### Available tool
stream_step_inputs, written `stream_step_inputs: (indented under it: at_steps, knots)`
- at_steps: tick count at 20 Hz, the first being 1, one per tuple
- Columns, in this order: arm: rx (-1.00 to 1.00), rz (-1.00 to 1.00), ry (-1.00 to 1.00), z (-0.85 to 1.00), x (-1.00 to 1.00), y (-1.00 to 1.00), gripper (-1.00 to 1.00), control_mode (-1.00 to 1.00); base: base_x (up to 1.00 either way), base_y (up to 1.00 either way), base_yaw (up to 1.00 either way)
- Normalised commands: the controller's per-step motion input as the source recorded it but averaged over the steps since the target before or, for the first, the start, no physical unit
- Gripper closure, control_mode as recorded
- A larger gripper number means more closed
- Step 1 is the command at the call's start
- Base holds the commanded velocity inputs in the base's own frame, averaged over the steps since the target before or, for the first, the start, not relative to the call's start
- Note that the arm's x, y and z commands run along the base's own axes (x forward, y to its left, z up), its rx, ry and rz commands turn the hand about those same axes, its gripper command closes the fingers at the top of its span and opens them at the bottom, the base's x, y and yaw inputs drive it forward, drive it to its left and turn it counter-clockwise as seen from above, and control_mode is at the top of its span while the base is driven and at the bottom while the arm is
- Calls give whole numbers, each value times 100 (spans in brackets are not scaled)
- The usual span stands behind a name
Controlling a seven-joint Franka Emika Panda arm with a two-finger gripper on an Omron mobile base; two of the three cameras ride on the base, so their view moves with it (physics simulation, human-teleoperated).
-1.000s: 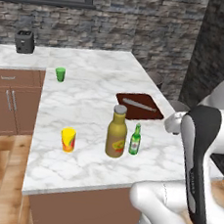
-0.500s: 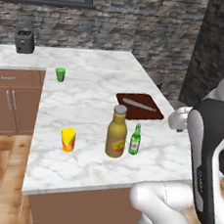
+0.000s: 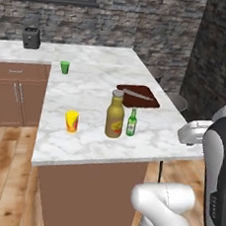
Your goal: Place the drinks on the dining counter in a tight cluster.
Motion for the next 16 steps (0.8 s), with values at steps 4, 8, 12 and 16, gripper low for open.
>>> stream_step_inputs:
  at_steps: [4, 8, 12, 16]
  knots:
    - [0, 0, 0, 0, 0, 0, -100, 100, -63, 41, 19]
    - [0, 0, 0, 0, 0, 0, -100, 100, -29, 96, 37]
    - [0, 0, 0, 0, 0, 0, -100, 100, -29, 100, 68]
    - [0, 0, 0, 0, 0, 0, -100, 100, -22, 100, 80]
